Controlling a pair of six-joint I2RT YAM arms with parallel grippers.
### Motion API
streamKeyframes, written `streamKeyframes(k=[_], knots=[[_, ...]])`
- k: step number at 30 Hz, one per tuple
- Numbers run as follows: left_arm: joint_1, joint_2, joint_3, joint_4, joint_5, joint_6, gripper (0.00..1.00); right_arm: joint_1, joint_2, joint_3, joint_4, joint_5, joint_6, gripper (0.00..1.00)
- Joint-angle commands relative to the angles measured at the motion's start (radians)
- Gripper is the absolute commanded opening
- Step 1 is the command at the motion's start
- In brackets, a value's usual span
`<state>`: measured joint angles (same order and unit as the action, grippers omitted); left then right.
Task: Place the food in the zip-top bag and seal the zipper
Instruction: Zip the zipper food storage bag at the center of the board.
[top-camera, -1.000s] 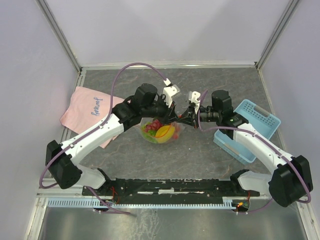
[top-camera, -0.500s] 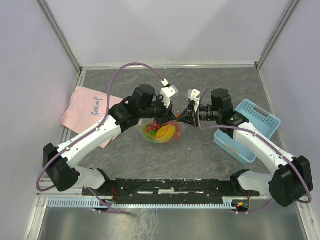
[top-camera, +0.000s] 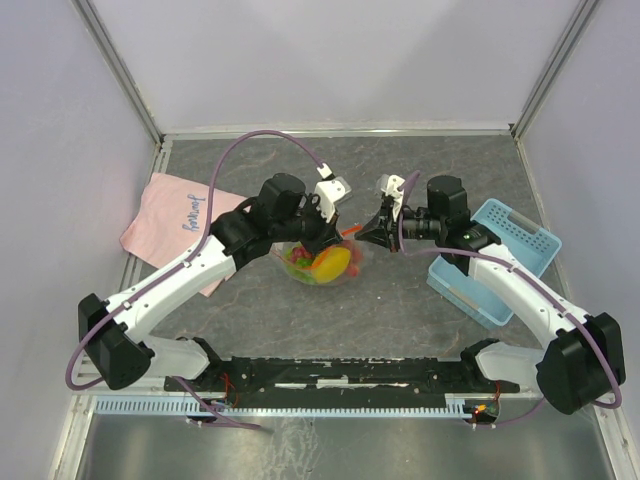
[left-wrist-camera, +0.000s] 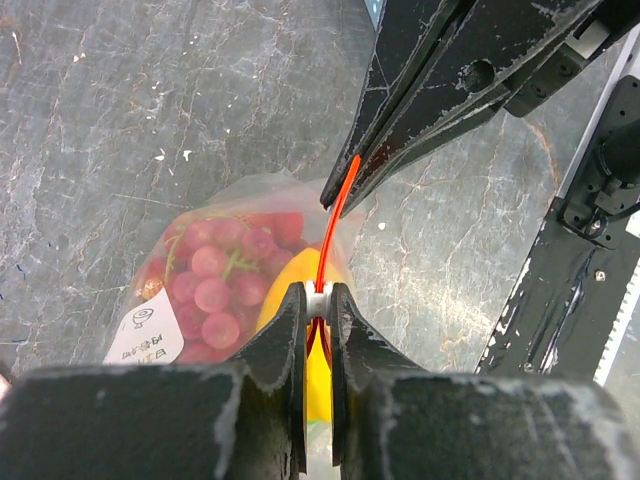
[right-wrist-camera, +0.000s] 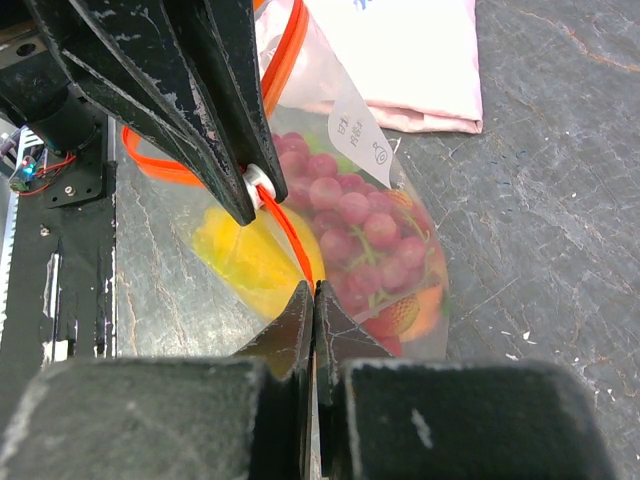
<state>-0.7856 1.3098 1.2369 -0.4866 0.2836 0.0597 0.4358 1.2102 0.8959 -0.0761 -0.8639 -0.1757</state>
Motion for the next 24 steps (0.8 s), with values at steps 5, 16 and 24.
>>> streamKeyframes(k=[5,16,24], knots=[[0.013,-0.039,0.034,-0.013,0.049,0.073,0.03,-0.023,0.007,0.071,0.0,-0.085,-0.016,0.22],[0.013,-0.006,0.061,-0.006,0.105,0.064,0.03,0.056,0.084,0.127,-0.02,-0.133,-0.095,0.46],[0.013,-0.019,0.049,-0.023,0.057,0.052,0.03,0.07,0.112,0.177,-0.105,-0.096,-0.14,0.06]])
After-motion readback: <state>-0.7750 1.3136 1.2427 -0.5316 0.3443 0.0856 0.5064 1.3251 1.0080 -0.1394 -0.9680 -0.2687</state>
